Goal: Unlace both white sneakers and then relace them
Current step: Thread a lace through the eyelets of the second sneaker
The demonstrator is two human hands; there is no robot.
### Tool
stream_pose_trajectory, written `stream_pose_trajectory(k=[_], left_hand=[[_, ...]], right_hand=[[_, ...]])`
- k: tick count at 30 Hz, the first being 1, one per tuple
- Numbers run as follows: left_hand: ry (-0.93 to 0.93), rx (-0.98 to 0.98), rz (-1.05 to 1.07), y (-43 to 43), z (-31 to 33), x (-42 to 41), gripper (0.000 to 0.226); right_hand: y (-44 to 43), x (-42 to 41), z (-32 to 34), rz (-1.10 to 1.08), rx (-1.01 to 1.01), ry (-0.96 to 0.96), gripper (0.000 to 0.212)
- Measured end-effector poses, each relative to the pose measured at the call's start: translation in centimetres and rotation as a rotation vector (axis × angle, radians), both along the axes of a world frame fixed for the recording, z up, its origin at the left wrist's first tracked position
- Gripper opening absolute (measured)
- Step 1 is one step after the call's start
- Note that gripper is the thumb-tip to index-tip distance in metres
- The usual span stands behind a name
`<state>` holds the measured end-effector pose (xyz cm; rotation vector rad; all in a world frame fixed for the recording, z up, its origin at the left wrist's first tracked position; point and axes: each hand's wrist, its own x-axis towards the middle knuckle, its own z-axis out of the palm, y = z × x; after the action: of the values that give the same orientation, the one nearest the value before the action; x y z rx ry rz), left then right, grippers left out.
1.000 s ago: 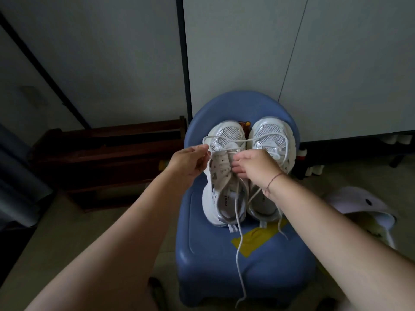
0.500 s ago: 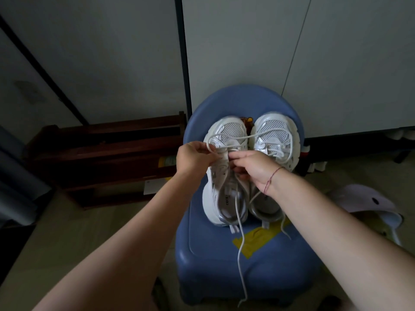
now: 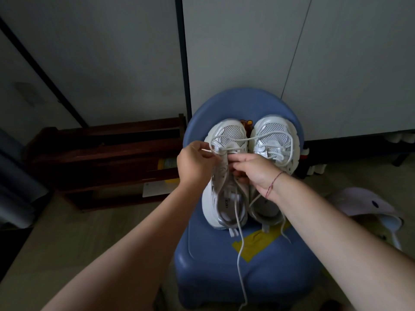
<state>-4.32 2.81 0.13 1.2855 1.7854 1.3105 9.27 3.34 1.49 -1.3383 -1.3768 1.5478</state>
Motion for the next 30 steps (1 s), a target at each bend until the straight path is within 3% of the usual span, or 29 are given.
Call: stream_pose_trajectory(k=[4, 8, 12, 16, 22, 30], left_hand=[[0.031, 0.011, 0.001, 0.0, -0.5, 0.3, 0.021], [-0.116, 0.022, -0.052, -0.1, -0.3, -0.1, 0.016], [-0.197, -0.085, -0.057, -0.2, -0.7, 0.3, 0.011], [-0.302, -0.125, -0.052, 0.0, -1.0, 0.7, 0.022], [-0.198, -0.268, -0.163, -0.2, -0.4, 0.6, 0.046], [-0.349, -0.247, -0.208, 0.1, -0.5, -1.7, 0.016]], right_hand=[[0.0, 0.0, 0.0, 0.010, 0.007, 0.002, 0.043], [0.0, 0.1, 0.1, 0.026, -0.003, 0.014, 0.043], [0.1, 0.1, 0.1, 0.001, -0.026, 0.006, 0.037], [0.1, 0.2, 0.2, 0.018, -0.035, 0.005, 0.038], [0.5, 0.5, -0.1, -0.003, -0.064, -0.006, 0.046], [0.6, 0.2, -0.2, -0.076, -0.032, -0.044, 0.029]])
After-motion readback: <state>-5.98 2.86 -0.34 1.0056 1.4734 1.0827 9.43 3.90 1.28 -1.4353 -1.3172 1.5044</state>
